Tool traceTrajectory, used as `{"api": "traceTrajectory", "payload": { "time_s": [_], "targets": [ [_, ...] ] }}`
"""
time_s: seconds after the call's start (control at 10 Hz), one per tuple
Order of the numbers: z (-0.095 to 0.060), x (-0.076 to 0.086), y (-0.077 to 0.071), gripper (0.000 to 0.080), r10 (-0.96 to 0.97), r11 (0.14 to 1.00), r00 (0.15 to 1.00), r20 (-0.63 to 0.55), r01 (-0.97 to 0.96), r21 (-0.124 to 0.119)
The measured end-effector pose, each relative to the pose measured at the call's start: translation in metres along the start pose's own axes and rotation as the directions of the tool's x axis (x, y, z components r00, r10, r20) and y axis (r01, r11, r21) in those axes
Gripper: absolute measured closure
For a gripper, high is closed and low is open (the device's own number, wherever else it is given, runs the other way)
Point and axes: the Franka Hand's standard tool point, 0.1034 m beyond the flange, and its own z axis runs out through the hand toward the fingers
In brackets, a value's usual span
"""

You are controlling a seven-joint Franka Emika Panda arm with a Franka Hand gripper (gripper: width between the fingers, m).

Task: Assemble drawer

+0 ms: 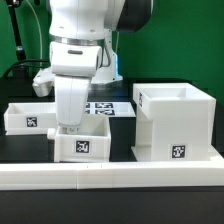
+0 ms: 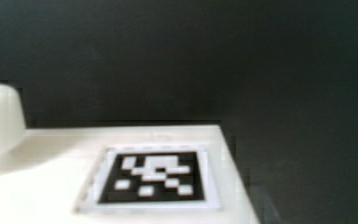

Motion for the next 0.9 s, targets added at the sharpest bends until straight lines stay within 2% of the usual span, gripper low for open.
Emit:
{"api": "traceTrajectory", "payload": {
  "time_s": [0.2, 0.4, 0.8, 0.9],
  "targets": [
    [0.004, 0.001, -0.001, 0.0757, -0.003, 1.0, 1.0, 0.0, 0.003, 0.007],
    [0.004, 0.017, 0.002, 0.0757, 0.017, 1.0, 1.0, -0.01, -0.017, -0.004],
    [0.005, 0.017, 0.0, 0.0757, 0.036, 0.999, 0.999, -0.011, -0.036, 0.003],
    [0.006, 0.023, 0.001, 0.0757, 0.036, 0.999, 0.999, -0.015, -0.036, -0.003]
  ]
}}
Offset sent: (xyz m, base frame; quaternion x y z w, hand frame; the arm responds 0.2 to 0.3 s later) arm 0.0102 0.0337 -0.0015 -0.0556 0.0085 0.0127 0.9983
